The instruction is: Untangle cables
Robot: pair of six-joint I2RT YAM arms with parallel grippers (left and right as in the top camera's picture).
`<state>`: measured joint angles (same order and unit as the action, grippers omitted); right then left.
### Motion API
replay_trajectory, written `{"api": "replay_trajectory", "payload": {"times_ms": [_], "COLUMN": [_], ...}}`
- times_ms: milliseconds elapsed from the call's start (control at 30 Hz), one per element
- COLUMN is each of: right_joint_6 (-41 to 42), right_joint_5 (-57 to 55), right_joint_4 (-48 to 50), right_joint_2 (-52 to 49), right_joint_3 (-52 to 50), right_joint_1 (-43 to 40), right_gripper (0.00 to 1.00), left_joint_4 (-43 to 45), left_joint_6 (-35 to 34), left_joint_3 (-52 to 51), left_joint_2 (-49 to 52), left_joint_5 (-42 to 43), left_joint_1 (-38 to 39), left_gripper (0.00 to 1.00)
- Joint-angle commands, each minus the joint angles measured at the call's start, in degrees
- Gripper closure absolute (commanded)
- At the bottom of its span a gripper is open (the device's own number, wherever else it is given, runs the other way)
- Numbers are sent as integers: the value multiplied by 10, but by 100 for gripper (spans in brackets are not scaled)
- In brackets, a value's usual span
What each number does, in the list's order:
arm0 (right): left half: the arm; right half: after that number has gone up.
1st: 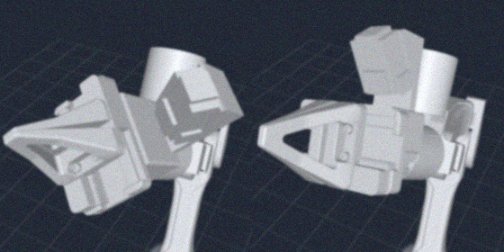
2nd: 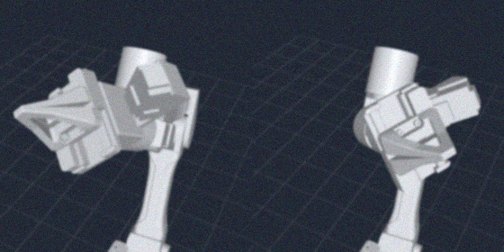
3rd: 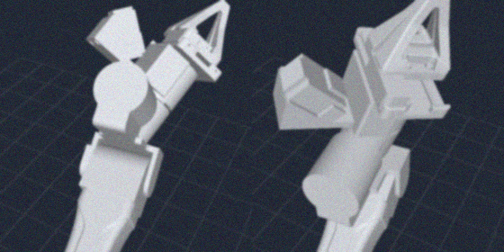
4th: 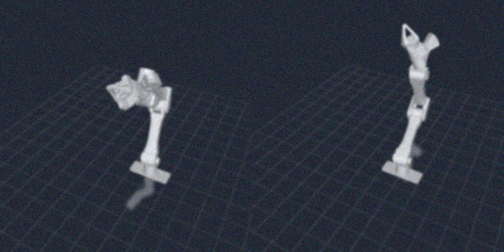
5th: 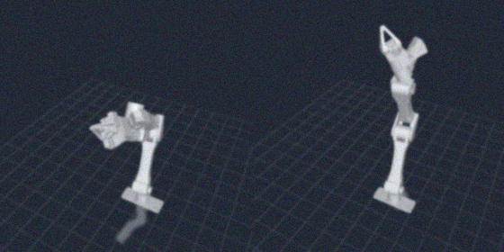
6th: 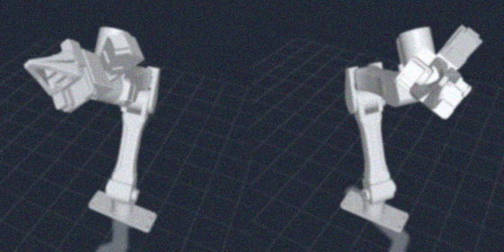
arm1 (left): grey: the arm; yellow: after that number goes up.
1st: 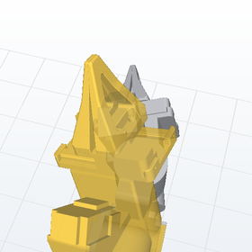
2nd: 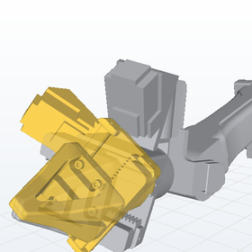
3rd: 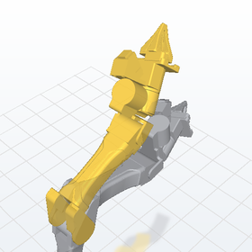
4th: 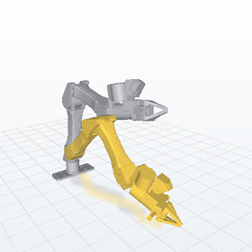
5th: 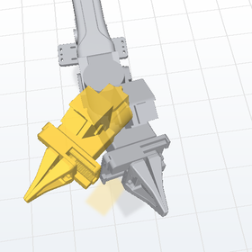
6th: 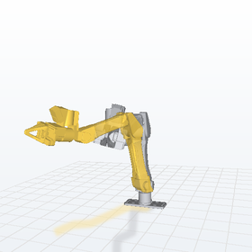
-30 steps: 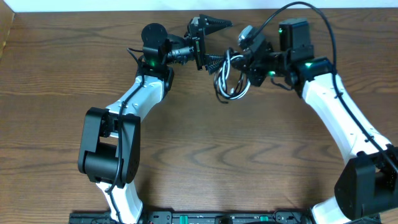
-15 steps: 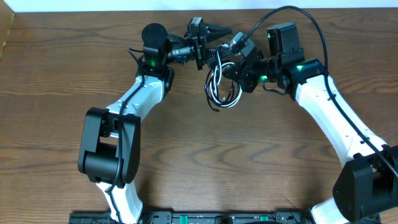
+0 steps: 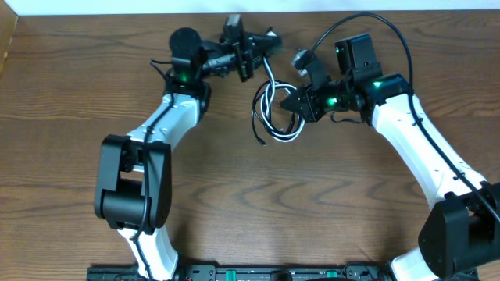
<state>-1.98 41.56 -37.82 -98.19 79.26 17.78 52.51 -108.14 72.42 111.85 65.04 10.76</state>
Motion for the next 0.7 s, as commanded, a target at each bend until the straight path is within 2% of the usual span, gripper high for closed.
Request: {"api": "replay_trajectory", "payload": {"times_ms": [0, 167, 300, 400, 467, 567, 667], "right_joint_6": [160, 256, 313, 344, 346, 351, 353], "right_joint_5": [-68, -198, -338, -493, -551, -619, -638], "right_joint_4": [-41, -90, -120, -147, -163, -189, -202], "right_joint_2": [-3, -3, -4, -4, -4, -4, -4], "right_joint_3": [2, 2, 2, -2, -3, -3, -3], "right_joint_1": [-25, -31, -27, -23, -24, -29, -34], "right_gripper": [99, 99, 99, 99, 99, 99, 99], "left_joint_4": [3, 4, 5, 5, 5, 3, 3], "left_joint_6": [166, 265, 352, 363, 363, 364, 366], "left_joint_3": [6, 6, 5, 2, -4, -11, -17], "left_joint_2": [-17, -17, -17, -17, -17, -16, -16], "left_joint_5": [42, 115, 212, 250, 250, 250, 242], "left_joint_1": [-36, -55, -43, -31, -29, -34, -42], "left_gripper": [93, 93, 93, 93, 93, 92, 93]}}
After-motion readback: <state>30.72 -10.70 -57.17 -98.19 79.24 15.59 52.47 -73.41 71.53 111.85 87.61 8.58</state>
